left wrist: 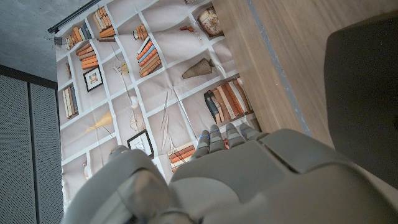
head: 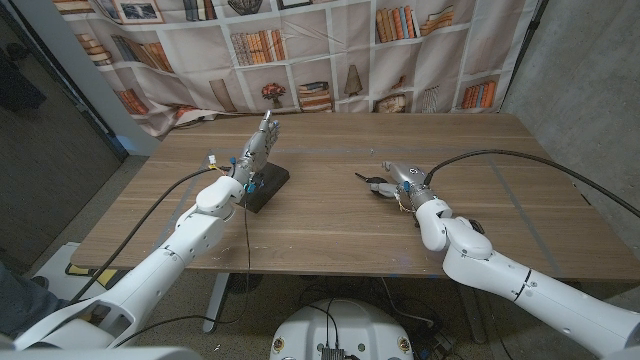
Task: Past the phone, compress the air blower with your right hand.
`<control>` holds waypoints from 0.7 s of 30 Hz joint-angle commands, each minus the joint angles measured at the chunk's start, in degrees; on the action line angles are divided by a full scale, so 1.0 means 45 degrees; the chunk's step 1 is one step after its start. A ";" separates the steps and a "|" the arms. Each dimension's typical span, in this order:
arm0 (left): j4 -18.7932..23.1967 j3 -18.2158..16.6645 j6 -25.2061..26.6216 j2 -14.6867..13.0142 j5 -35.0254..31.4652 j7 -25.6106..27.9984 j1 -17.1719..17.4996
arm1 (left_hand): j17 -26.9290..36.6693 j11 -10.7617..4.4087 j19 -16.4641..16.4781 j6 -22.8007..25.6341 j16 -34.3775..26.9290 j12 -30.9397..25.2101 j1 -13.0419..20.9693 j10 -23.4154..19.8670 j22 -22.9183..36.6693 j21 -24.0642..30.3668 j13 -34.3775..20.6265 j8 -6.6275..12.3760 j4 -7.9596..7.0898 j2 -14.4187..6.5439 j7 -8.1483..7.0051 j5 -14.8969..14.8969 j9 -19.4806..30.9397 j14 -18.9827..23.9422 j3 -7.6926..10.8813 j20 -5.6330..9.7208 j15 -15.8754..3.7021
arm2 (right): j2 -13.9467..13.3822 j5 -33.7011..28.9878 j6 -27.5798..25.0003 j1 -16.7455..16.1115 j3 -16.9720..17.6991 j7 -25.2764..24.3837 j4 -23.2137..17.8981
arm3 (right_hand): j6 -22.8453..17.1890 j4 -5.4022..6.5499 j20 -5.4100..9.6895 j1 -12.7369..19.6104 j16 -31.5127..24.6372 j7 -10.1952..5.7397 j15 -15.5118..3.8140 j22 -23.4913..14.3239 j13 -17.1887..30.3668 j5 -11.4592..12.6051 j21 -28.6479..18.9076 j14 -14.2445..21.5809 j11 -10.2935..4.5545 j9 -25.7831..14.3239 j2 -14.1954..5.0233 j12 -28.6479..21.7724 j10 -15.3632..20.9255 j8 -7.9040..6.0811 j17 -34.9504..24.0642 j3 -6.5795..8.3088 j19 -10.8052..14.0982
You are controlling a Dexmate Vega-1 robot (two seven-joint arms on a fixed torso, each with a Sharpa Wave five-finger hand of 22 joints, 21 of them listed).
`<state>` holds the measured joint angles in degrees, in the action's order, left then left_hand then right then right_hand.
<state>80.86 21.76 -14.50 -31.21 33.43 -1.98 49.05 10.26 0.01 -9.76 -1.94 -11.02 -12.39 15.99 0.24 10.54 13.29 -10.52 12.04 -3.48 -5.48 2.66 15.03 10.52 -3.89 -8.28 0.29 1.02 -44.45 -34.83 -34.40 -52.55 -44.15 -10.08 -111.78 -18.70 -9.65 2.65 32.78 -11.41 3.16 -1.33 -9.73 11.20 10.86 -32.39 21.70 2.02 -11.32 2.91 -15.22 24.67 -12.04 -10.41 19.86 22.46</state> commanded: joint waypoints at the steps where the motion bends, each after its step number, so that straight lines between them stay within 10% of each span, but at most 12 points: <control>1: -0.0125 0.0048 0.0008 0.0091 0.0059 -0.0072 -0.0053 | 0.0056 -0.0001 -0.0088 0.0019 0.0039 0.0017 0.0093 -0.0067 0.0030 -0.0081 -0.0066 -0.0009 -0.0038 -0.0043 0.0057 -0.0048 0.0050 0.0026 -0.0104 -0.0049 0.0043 | 0.0132 -0.0216 0.0232 -0.0127 -0.0137 -0.0242 0.0264 | -0.0047 -0.0003 0.0522 0.0258 0.0033 -0.0080 -0.0095 -0.0075 -0.0009 0.0061 0.0054 0.0006 -0.0159 -0.0068 -0.0046 0.0070 0.0014 0.0022 -0.0031 0.0152 0.0002; 21: -0.0175 -0.0055 -0.0020 0.0121 0.0118 0.0053 0.0014 | 0.0059 -0.0015 -0.0093 0.0063 0.0025 0.0031 0.0104 -0.0099 0.0035 -0.0101 -0.0068 -0.0020 -0.0067 -0.0084 0.0069 -0.0075 0.0053 0.0077 -0.0129 -0.0065 0.0034 | 0.0533 -0.0446 0.0357 -0.0087 -0.0314 -0.0731 0.1005 | -0.0867 0.0086 0.0971 0.1026 -0.0291 -0.0436 -0.0866 -0.0118 -0.0036 0.0110 -0.0117 0.1437 -0.0605 -0.0081 0.0019 -0.0157 0.1040 -0.0213 -0.0040 0.0348 0.1270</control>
<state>80.26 21.80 -14.44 -30.76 33.84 -2.04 49.01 10.26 0.01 -9.75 -1.94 -11.02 -12.39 16.21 0.24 10.54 12.84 -10.52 12.04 -3.72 -5.69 2.66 14.83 10.52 -3.89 -8.52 0.29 1.03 -42.95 -36.39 -33.05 -53.04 -45.13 -12.56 -108.80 -21.72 -9.49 2.69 36.35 -12.13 1.23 -2.62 -10.02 10.91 10.86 -32.40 26.72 -0.61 -11.61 3.01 -15.48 28.26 -12.68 -10.42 21.13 27.03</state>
